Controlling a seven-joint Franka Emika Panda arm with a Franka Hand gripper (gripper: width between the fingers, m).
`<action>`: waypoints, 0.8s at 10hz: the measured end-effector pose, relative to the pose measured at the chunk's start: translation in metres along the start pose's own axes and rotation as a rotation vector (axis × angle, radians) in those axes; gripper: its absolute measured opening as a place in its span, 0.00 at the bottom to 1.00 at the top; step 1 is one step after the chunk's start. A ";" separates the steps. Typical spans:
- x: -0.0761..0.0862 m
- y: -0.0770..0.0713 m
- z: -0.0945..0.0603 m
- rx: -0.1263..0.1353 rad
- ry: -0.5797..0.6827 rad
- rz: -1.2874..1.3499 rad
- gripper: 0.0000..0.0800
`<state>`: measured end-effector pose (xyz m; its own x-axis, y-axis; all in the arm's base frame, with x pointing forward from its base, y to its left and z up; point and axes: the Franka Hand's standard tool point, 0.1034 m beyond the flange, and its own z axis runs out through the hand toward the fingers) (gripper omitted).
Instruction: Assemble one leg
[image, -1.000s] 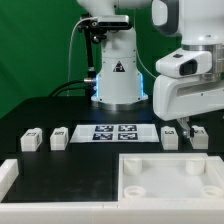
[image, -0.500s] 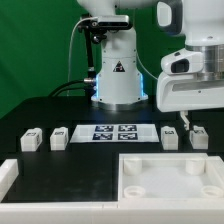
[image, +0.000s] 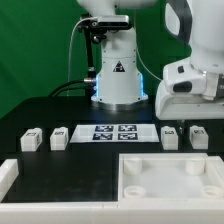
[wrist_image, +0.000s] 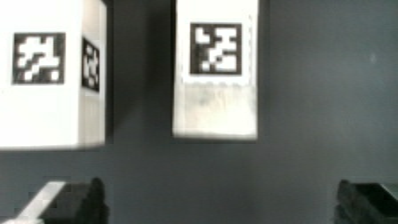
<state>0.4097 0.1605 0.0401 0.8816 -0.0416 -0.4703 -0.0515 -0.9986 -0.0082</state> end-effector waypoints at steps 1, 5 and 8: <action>-0.002 -0.001 -0.002 -0.010 -0.103 0.004 0.81; 0.006 -0.002 -0.002 -0.023 -0.319 0.002 0.81; 0.000 -0.008 0.014 -0.029 -0.325 0.011 0.81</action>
Offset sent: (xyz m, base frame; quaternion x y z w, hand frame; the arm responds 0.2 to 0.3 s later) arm 0.0000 0.0000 0.0000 0.0000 -0.1790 0.0000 0.9838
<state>0.4029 0.1692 0.0277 0.6849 -0.0451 -0.7273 -0.0432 -0.9988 0.0212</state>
